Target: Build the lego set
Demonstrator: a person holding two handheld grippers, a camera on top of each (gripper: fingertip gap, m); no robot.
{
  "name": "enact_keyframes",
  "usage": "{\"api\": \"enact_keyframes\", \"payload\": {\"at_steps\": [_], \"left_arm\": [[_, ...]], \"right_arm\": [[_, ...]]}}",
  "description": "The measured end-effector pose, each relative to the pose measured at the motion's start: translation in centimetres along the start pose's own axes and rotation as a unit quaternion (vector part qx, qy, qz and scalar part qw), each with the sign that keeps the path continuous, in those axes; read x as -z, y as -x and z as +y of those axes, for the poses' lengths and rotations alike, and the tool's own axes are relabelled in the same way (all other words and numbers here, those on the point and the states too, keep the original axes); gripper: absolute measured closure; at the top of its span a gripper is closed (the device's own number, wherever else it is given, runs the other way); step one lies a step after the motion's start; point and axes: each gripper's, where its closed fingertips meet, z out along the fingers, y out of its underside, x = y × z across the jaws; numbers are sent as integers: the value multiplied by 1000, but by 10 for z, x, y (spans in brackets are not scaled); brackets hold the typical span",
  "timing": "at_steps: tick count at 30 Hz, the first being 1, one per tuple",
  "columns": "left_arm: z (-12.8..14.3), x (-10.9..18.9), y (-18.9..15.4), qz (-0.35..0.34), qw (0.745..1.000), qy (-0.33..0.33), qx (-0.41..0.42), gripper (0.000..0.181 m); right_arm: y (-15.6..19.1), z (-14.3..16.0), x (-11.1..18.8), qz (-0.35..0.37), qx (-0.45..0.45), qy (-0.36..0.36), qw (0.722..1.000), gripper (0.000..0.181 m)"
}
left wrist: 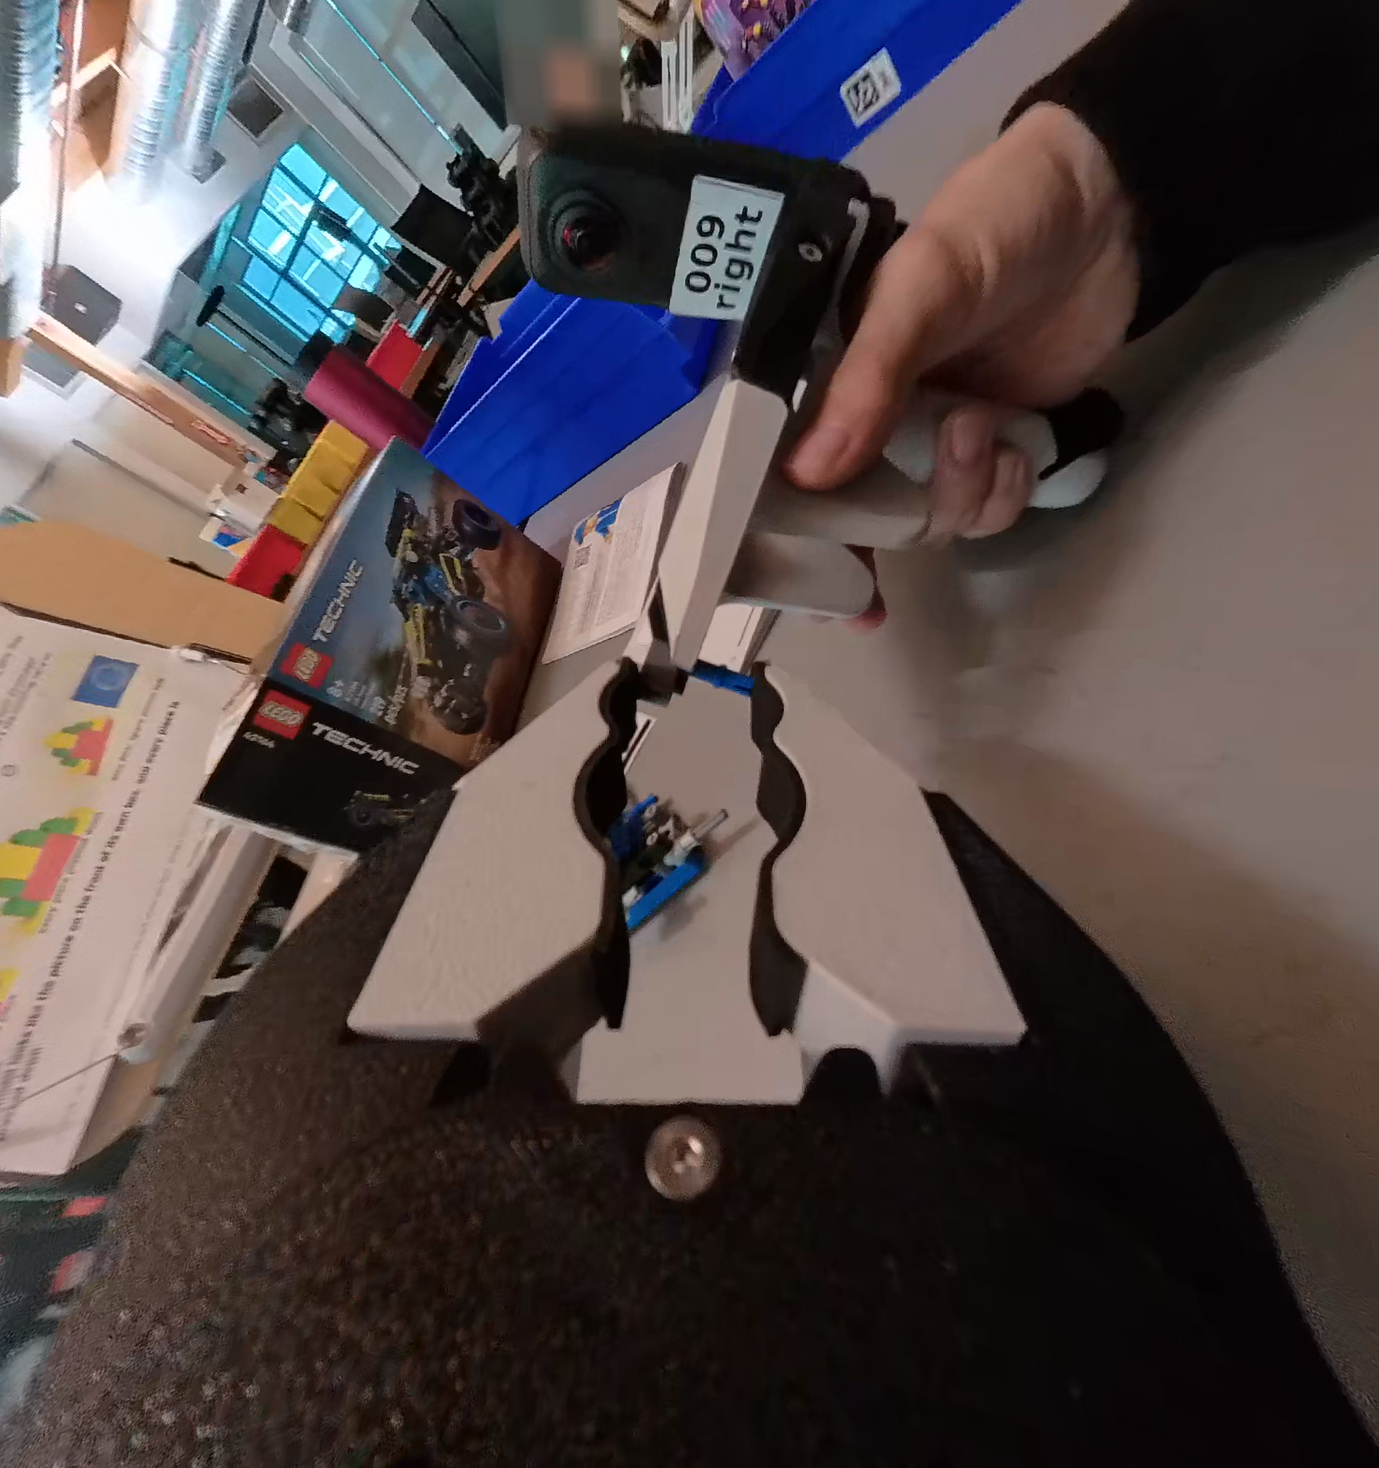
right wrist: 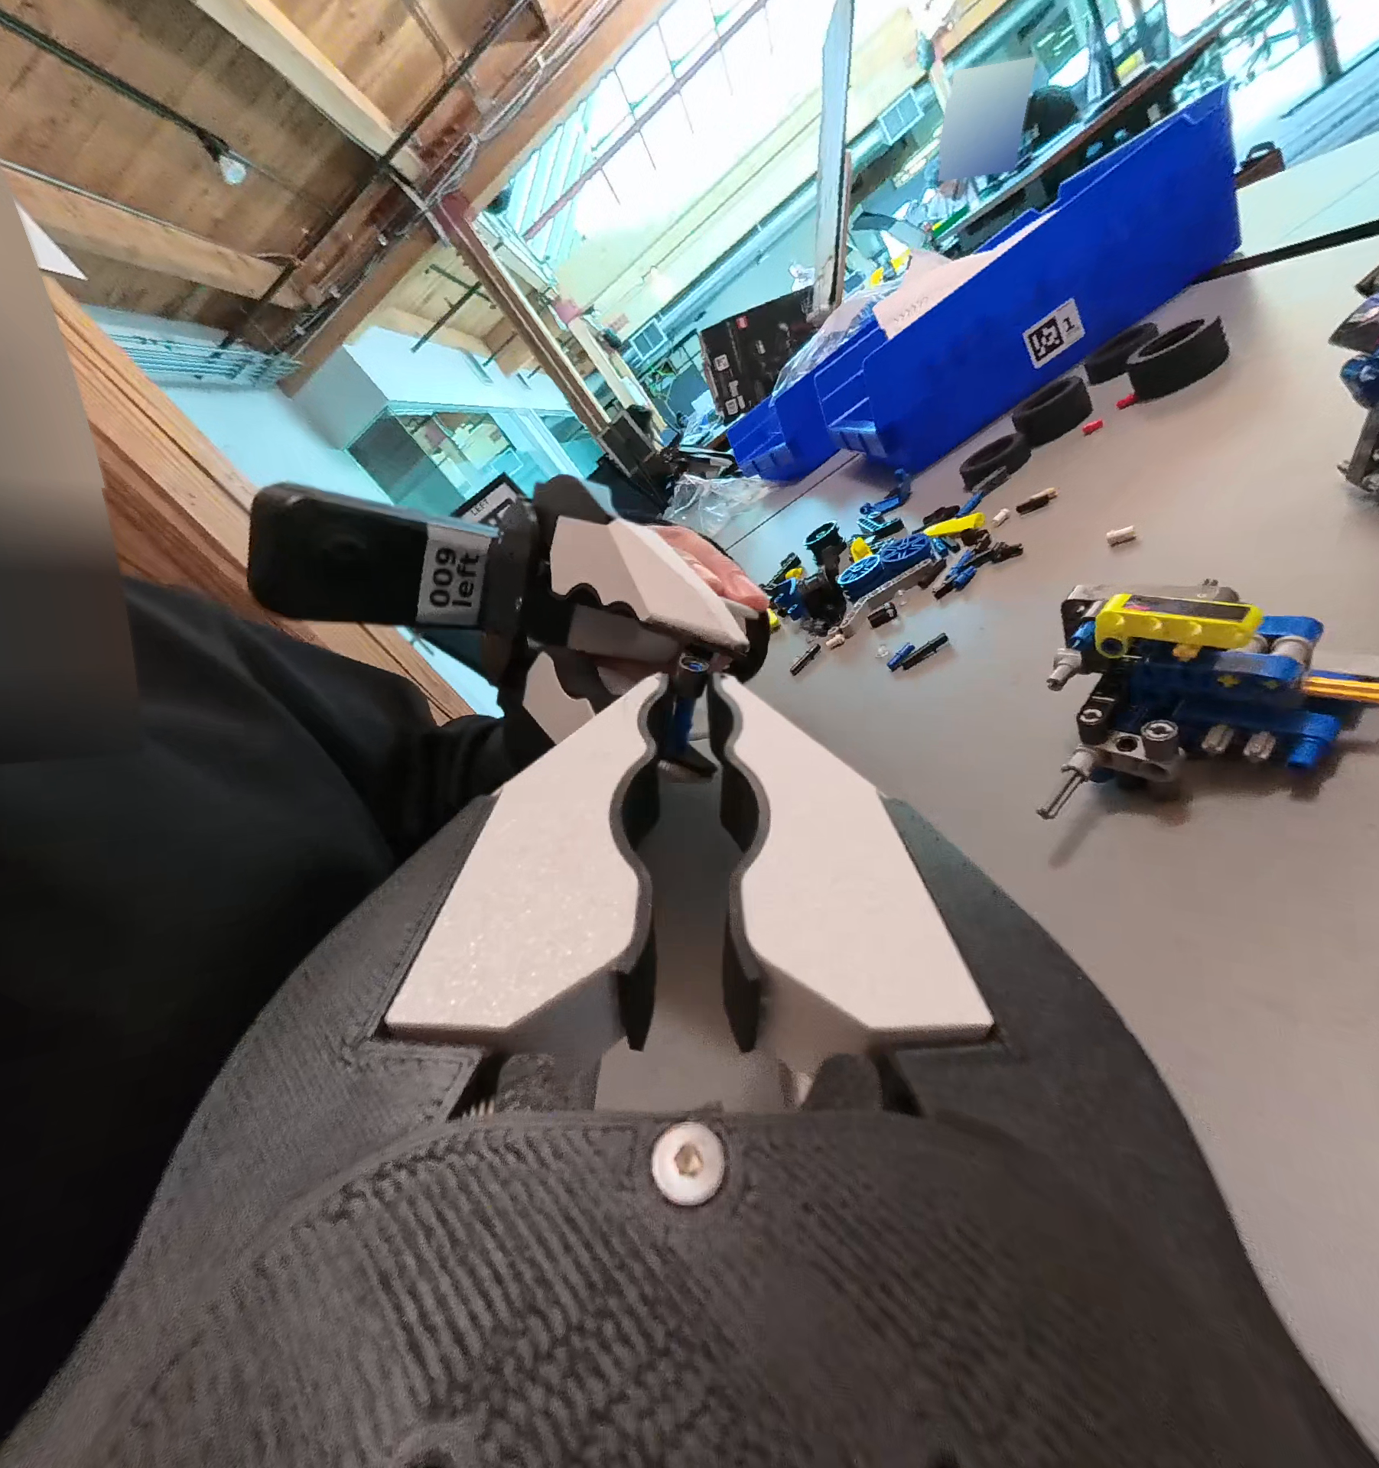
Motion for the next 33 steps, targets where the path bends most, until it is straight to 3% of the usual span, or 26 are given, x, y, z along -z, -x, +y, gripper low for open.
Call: {"api": "enact_keyframes", "payload": {"at_steps": [7,18,23,33], "left_arm": [[1,0,5,-44,996,21,-73,155],[9,-7,-5,-28,993,45,-110,153],[6,-10,-9,-17,995,42,-87,157],[23,-15,1,-50,992,100,-52,144]], "right_arm": [[-2,-2,-1,13,-14,-14,1000,176],[-12,7,-1,53,8,23,998,175],[-11,14,-5,37,-33,31,998,175],[-20,5,1,49,-70,-11,996,176]]}}
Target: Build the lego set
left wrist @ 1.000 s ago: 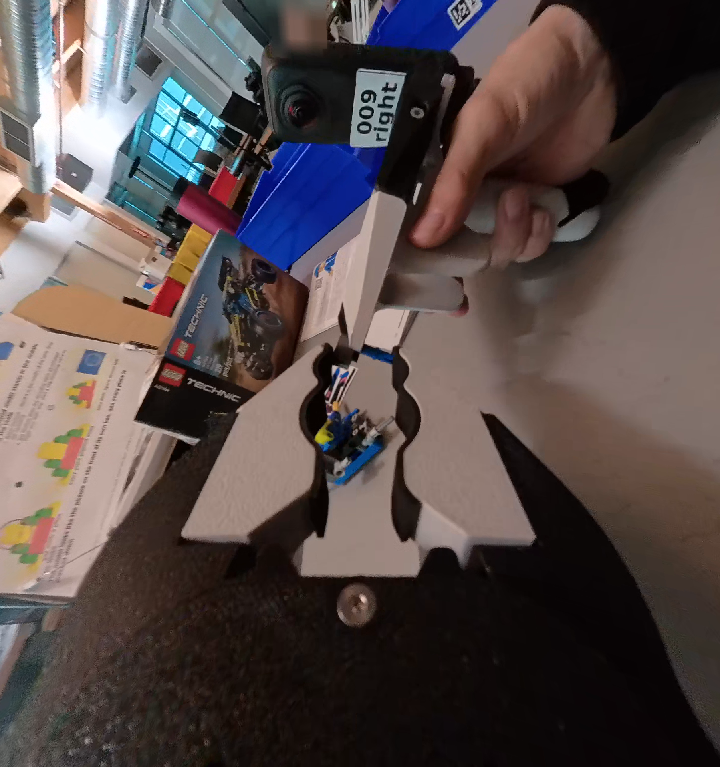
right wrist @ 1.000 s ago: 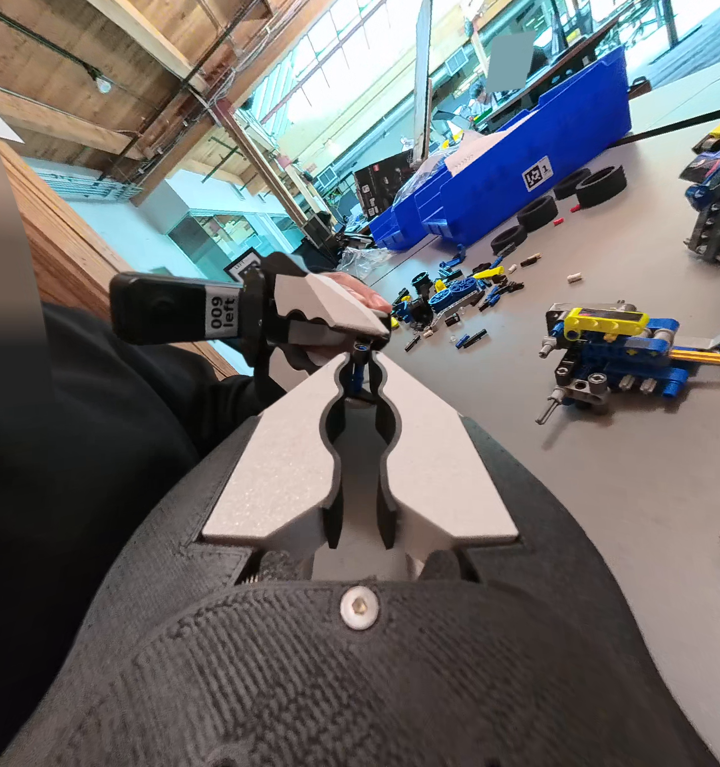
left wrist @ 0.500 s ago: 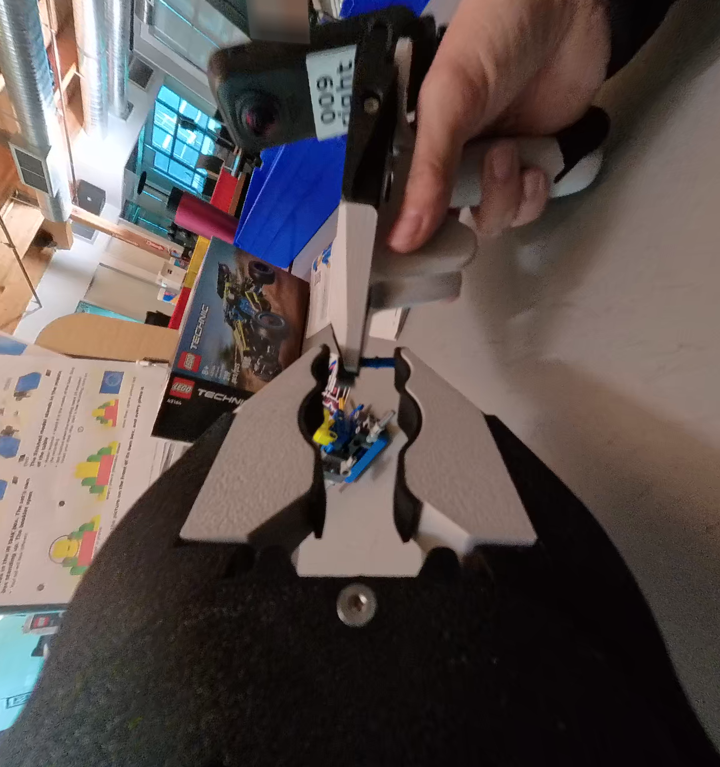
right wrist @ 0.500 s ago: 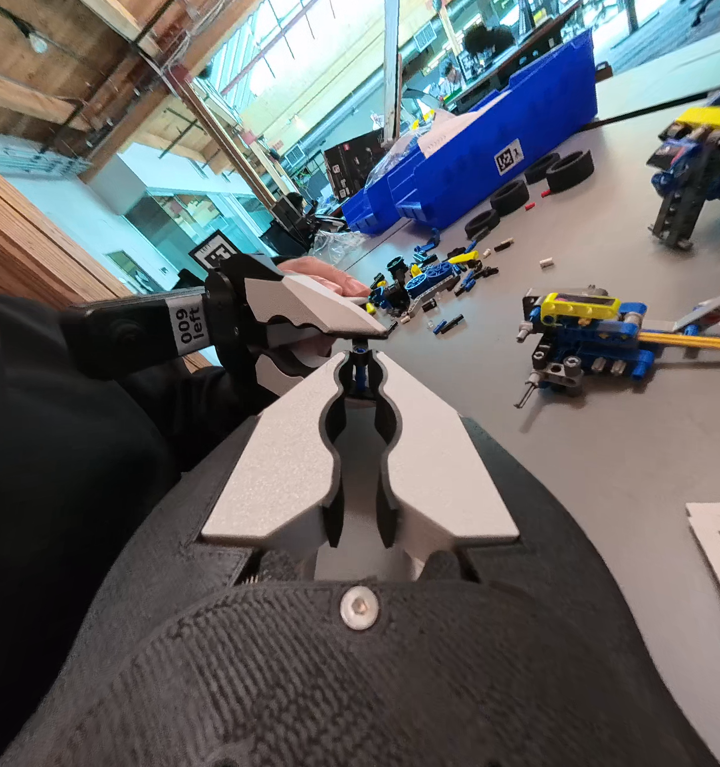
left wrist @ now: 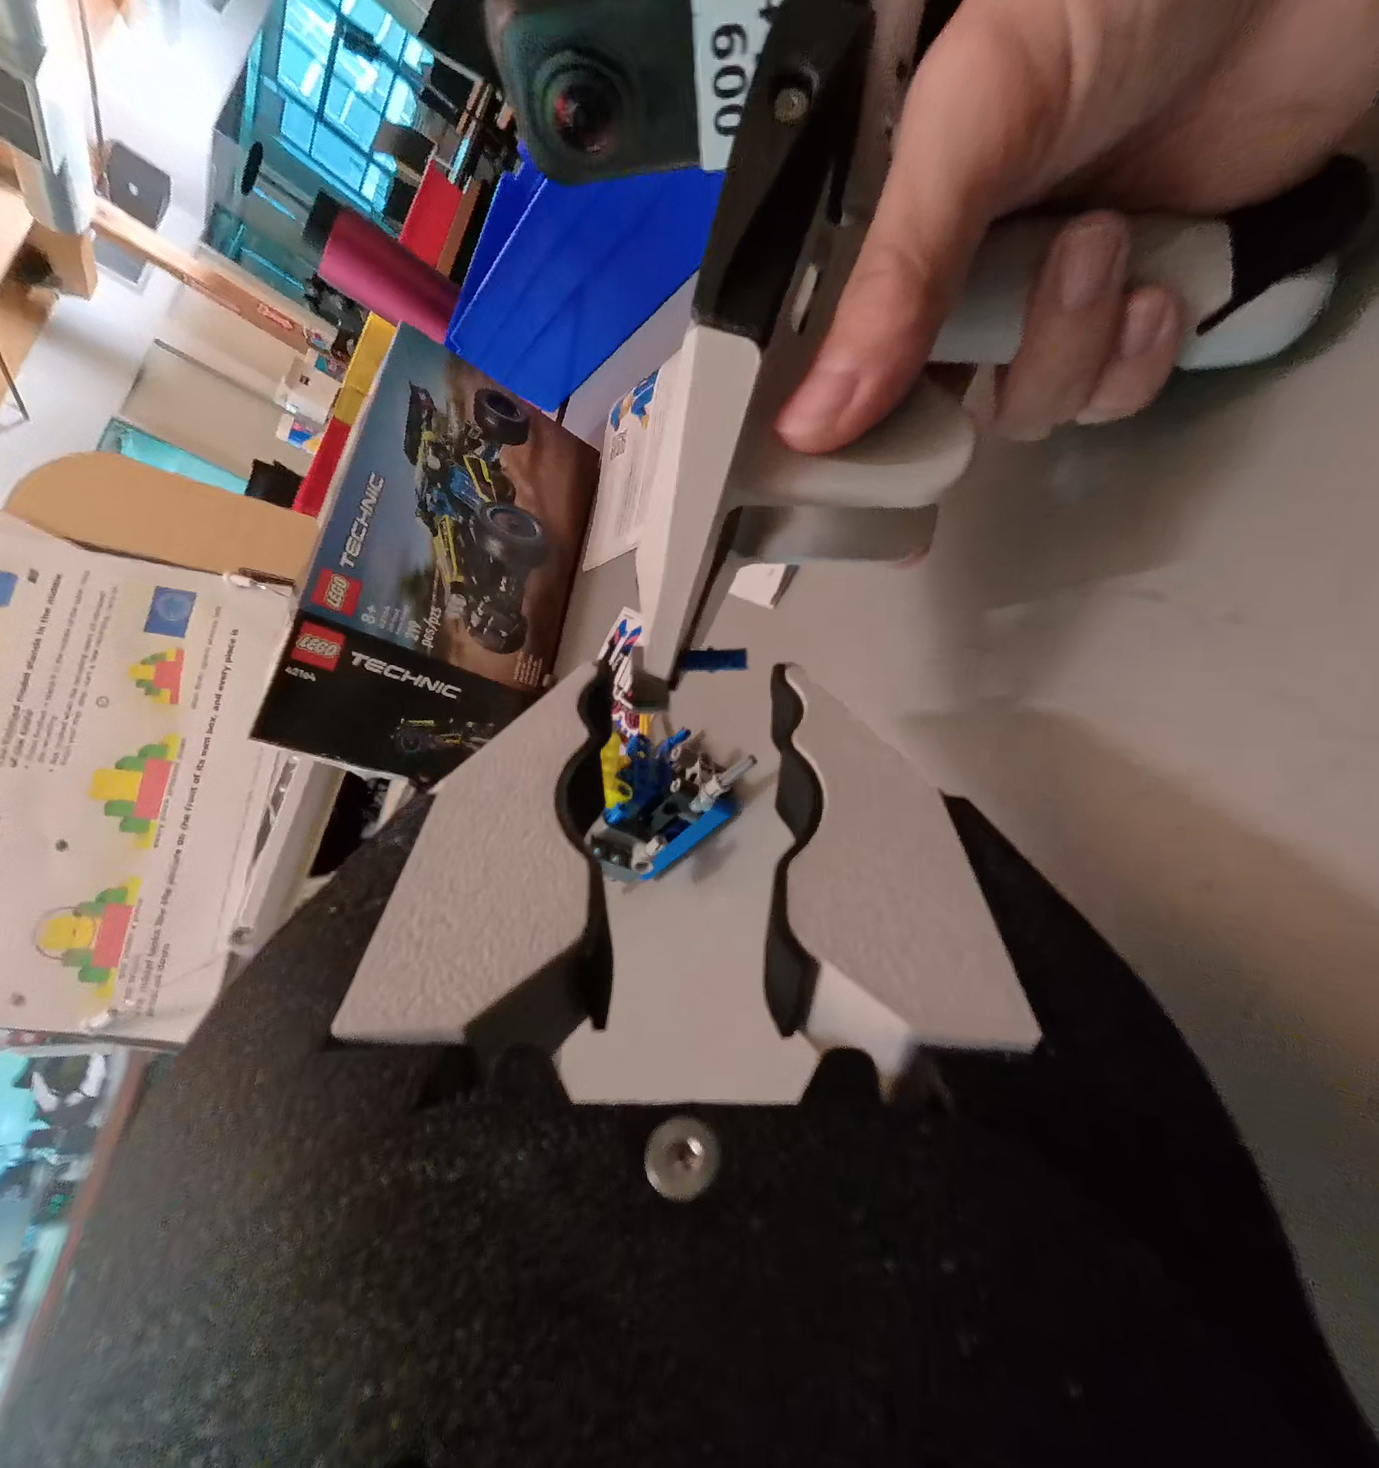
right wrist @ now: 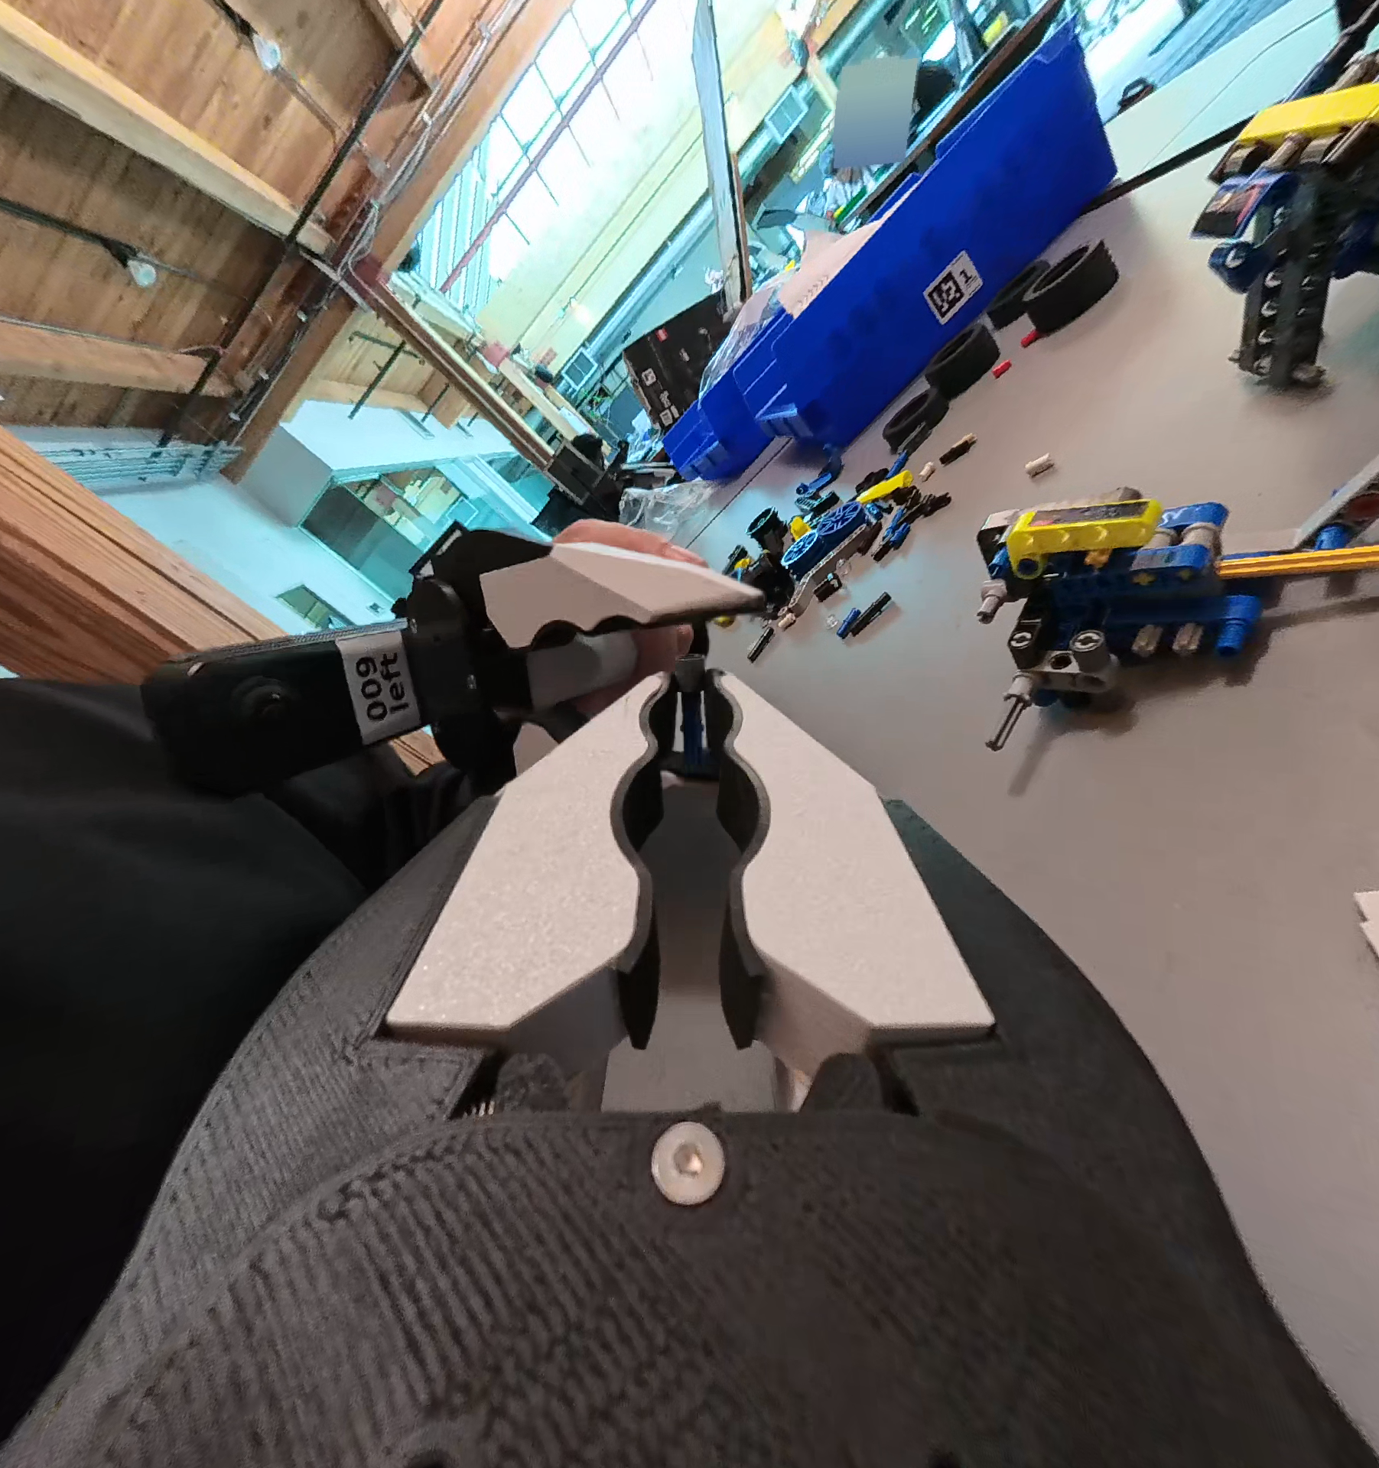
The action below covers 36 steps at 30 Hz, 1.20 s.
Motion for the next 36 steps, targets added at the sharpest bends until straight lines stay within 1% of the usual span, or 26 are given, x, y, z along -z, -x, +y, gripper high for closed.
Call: {"api": "enact_keyframes", "payload": {"at_steps": [2,3,4,5,6,8,9,12,16,18,19,20,21,23,29,36], "left_arm": [[-3,-1,1,0,999,2,35,145],[-1,-2,4,-10,998,10,57,151],[2,-3,6,-15,997,23,76,152],[3,-3,6,-11,996,25,86,160],[3,-3,7,-13,995,22,93,164],[3,-3,6,-6,994,21,104,164],[3,-3,5,-3,994,19,108,160],[2,-3,6,-8,994,19,112,157],[2,-4,5,-4,991,24,133,159],[2,-4,4,-3,991,25,130,158],[1,-4,2,6,991,22,130,146],[-1,-4,-2,19,991,17,134,140],[-2,-5,-3,22,990,16,136,138],[0,-3,4,-3,992,21,122,156],[1,-3,5,-7,990,22,136,157],[3,-2,8,-28,994,43,92,158]], "right_arm": [[-1,-4,1,1,-7,-16,1000,176],[-3,-7,2,4,-7,-25,1000,176],[-3,-8,3,4,-8,-29,1000,176],[-3,-9,4,6,-8,-34,999,176],[-3,-9,4,7,-6,-34,999,176],[-3,-8,2,9,0,-31,999,176],[-3,-8,2,11,1,-35,999,176],[-4,-11,4,11,-7,-43,999,176],[-6,-12,4,19,-2,-46,999,176],[-6,-11,4,17,-5,-44,999,176],[-6,-11,4,18,-5,-45,999,175],[-7,-12,4,20,-5,-47,999,176],[-7,-12,4,21,-6,-49,999,176],[-7,-12,4,18,-9,-47,999,176],[-7,-11,3,23,-3,-44,999,175],[-6,-10,2,26,3,-42,999,175]]}}
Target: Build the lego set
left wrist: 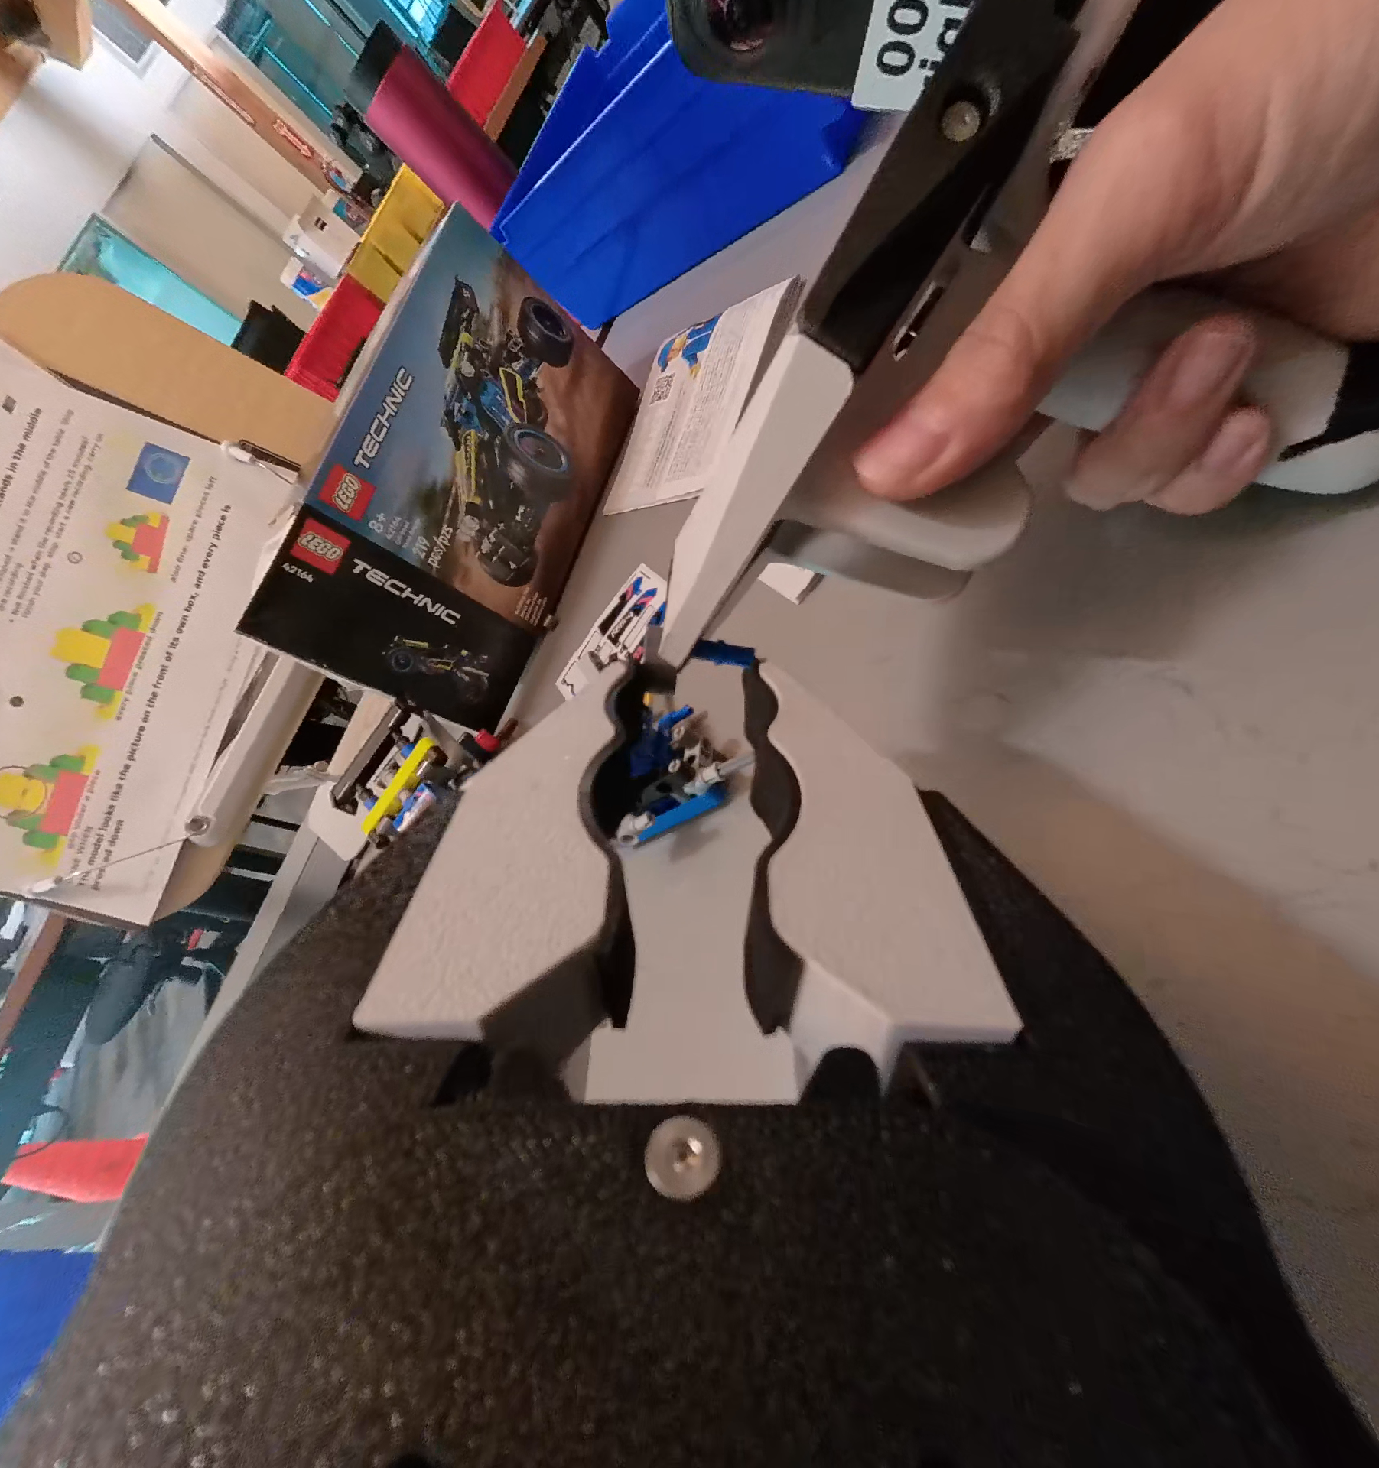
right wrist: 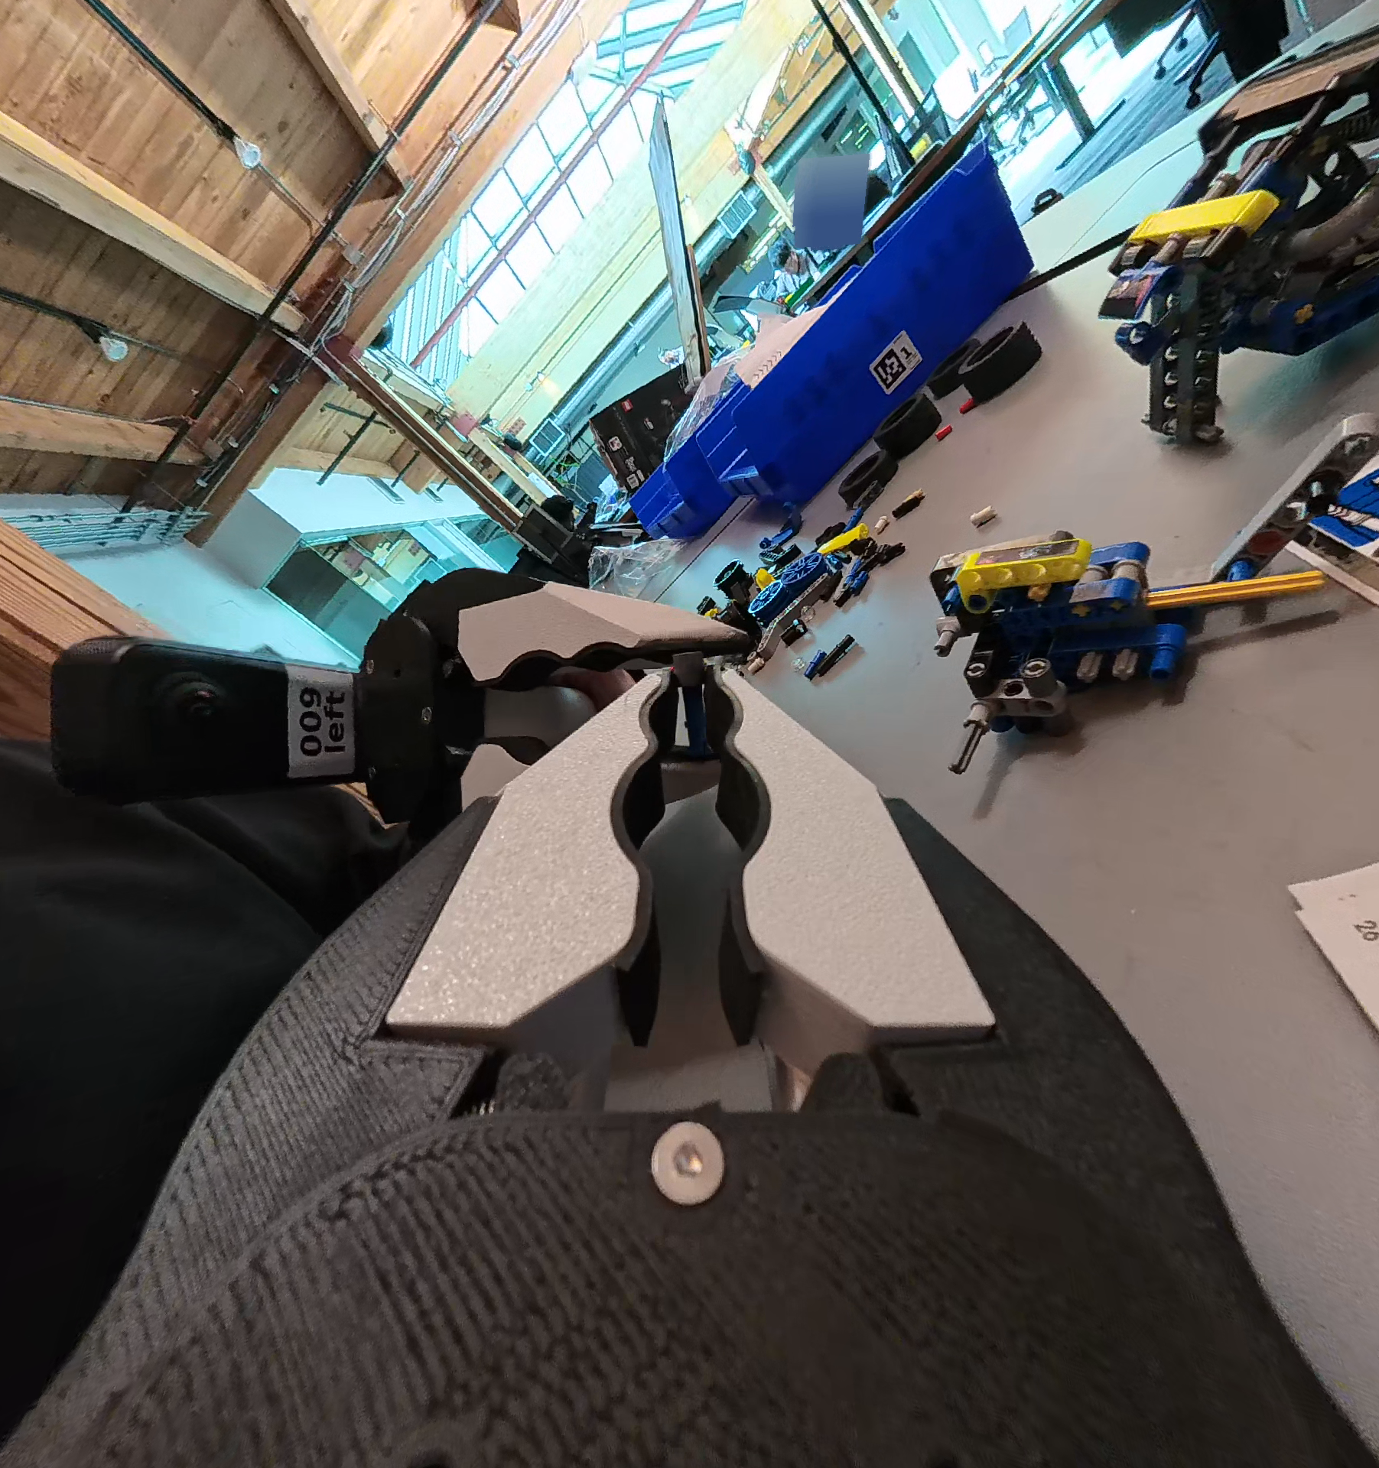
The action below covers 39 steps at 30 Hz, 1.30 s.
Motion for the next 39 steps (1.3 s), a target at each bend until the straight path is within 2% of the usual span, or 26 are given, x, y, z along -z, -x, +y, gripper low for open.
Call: {"api": "enact_keyframes", "payload": {"at_steps": [2,3,13,14,15,18,22,26,30,34,39], "left_arm": [[0,0,0,1,1000,1,-2,159],[1,0,1,-2,1000,2,-2,165],[1,-2,1,15,1000,-8,15,167],[1,-1,3,15,1000,-12,21,177],[1,0,3,25,999,-15,36,177],[2,0,0,59,995,-26,78,176],[4,-1,-3,78,992,-41,93,176],[8,-4,-11,94,992,-26,85,154],[1,-8,-15,96,989,-25,110,148],[-2,-12,-7,72,985,-25,153,148],[-8,-13,-4,61,985,-35,158,154]], "right_arm": [[1,0,0,-1,3,-2,1000,175],[1,0,0,0,3,-1,1000,175],[1,0,-1,2,11,-1,1000,175],[1,0,0,-2,8,-2,1000,175],[3,0,0,-10,4,0,1000,175],[3,0,0,-27,-14,4,1000,175],[0,3,-1,-9,-6,12,1000,175],[-4,-4,2,-12,-34,-6,999,176],[-7,-9,5,-29,-81,-18,996,175],[-8,-12,7,-45,-108,-27,993,176],[-2,-10,4,-73,-141,-30,987,176]]}}
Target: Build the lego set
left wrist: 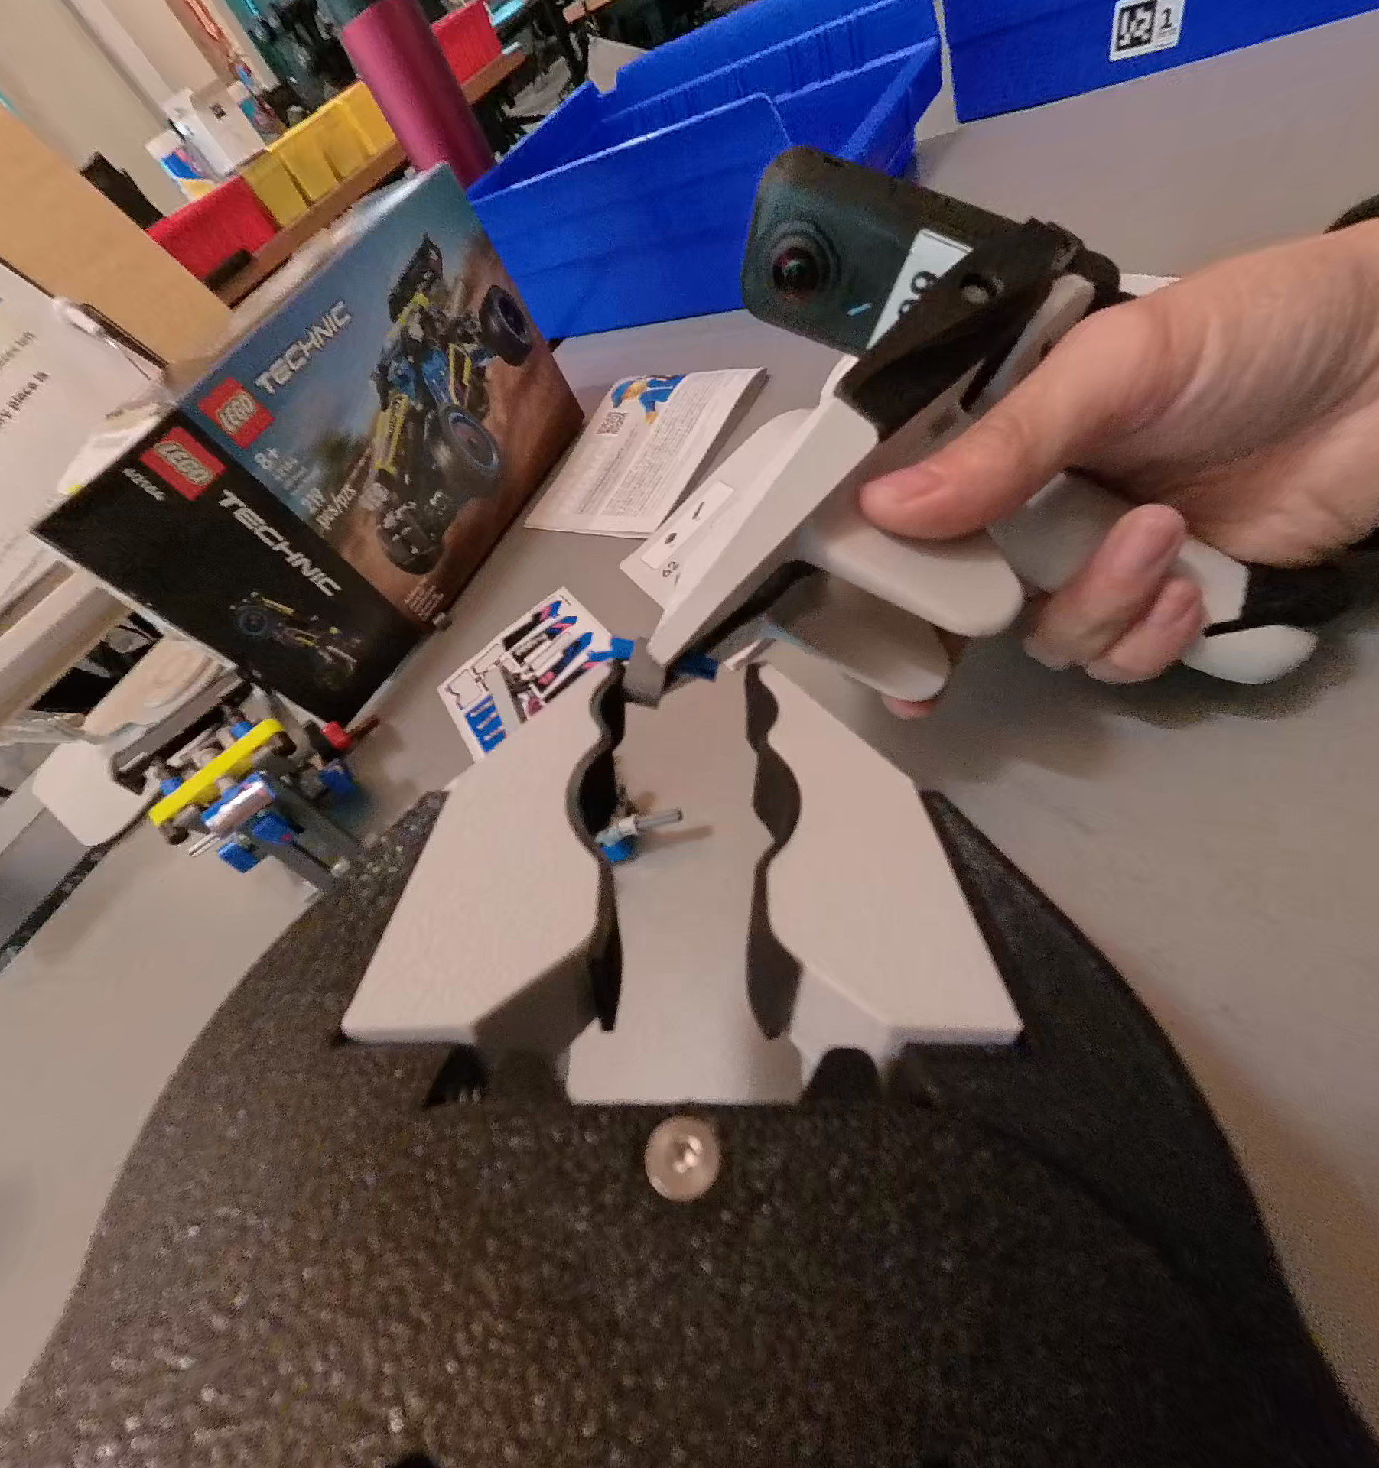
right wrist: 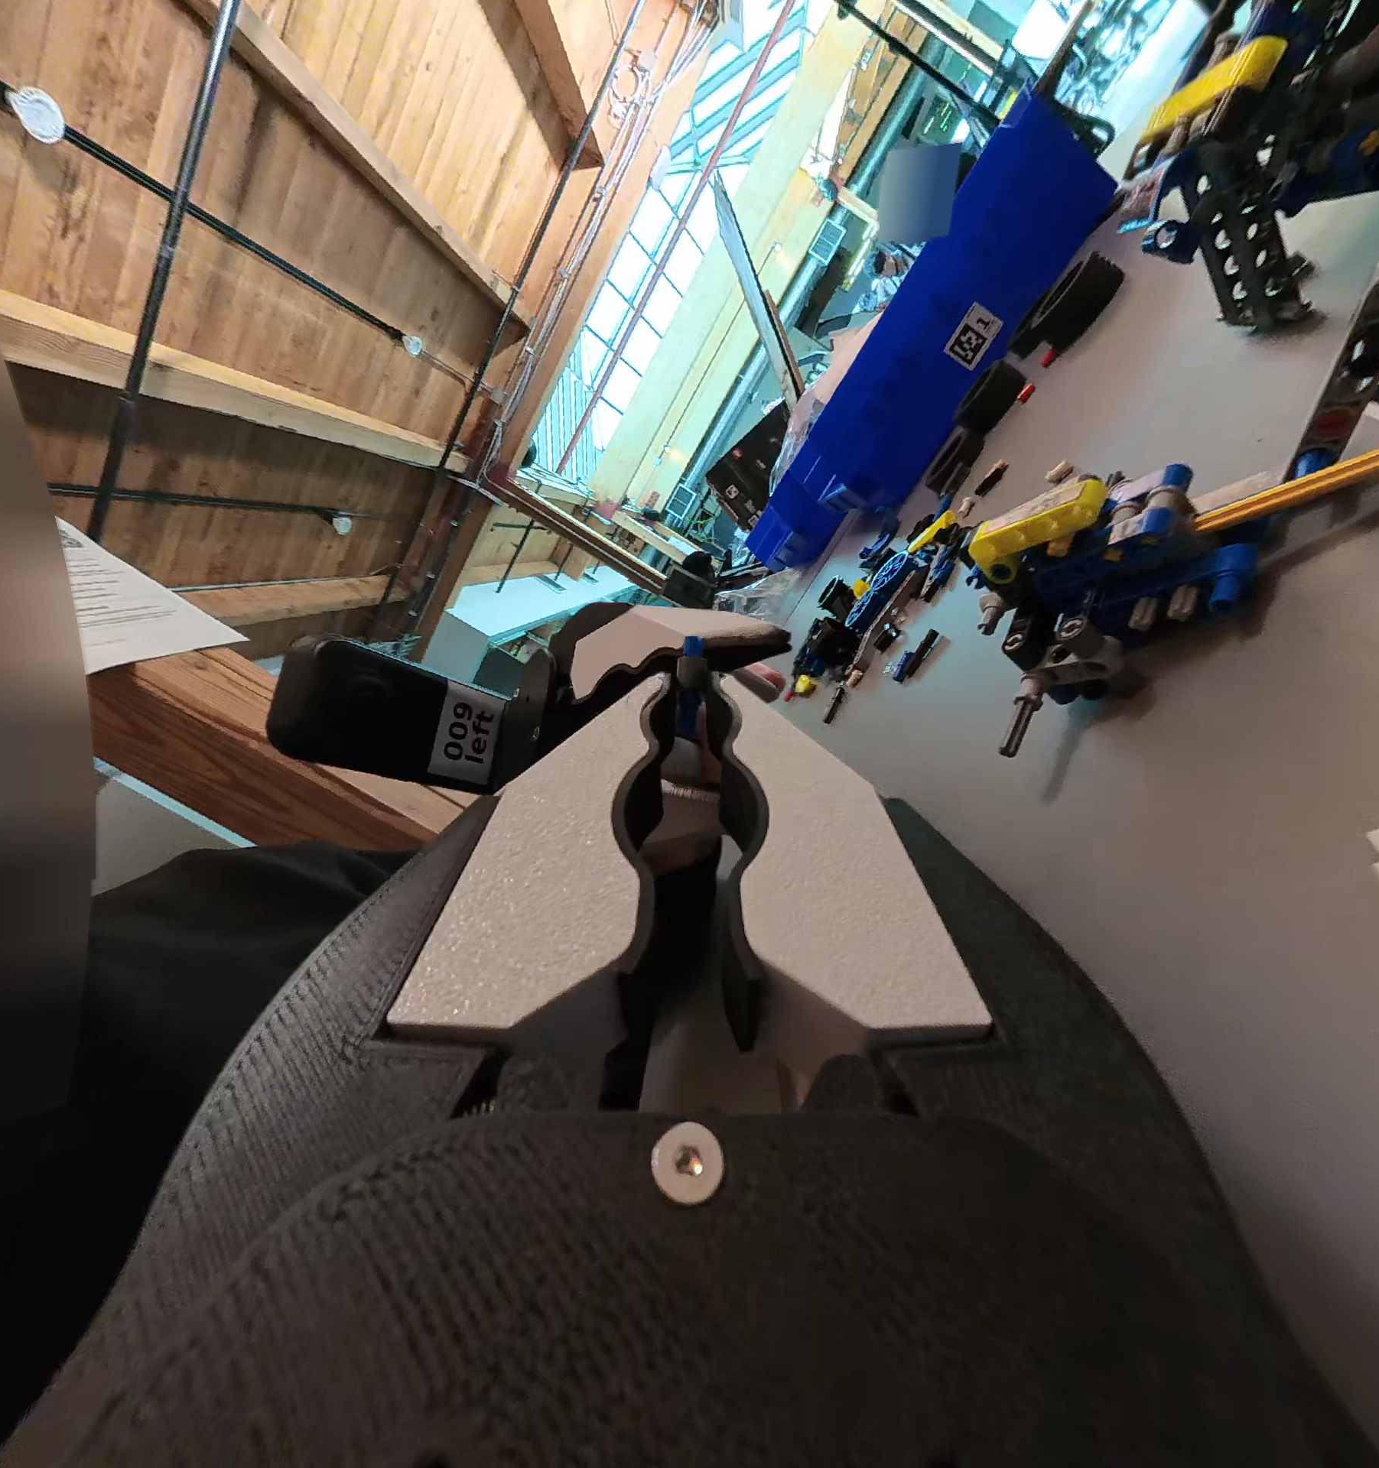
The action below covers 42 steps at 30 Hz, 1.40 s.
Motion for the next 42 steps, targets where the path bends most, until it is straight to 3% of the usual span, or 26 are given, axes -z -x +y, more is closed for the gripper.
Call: {"api": "enact_keyframes", "payload": {"at_steps": [1,5,9,14,18,27,30,32,39,42], "left_arm": [[-1,1,3,-10,1000,-2,-6,163],[-1,4,5,-9,1000,-1,-5,164],[0,9,7,-8,1000,4,-14,179],[1,7,5,11,1000,-11,-13,176],[4,4,-3,36,999,-8,6,155],[-6,-2,5,11,997,-17,74,148],[-8,-4,6,7,996,-16,85,151],[-7,-3,8,-4,998,-14,66,163],[-3,3,10,-10,1000,5,13,165],[-2,3,6,21,1000,3,8,164]], "right_arm": [[1,1,-1,-6,-7,-1,1000,176],[3,1,-1,-19,-21,-3,1000,176],[8,4,-2,-26,-4,2,1000,175],[6,4,-3,-17,-1,-3,1000,176],[1,-5,2,-13,-27,-31,999,176],[-3,-14,5,-17,-52,-59,997,175],[-3,-12,4,-16,-50,-54,997,175],[-2,-11,3,-17,-47,-49,998,175],[1,-6,-1,-16,-27,-37,999,175],[0,-5,0,-13,-26,-28,999,176]]}}
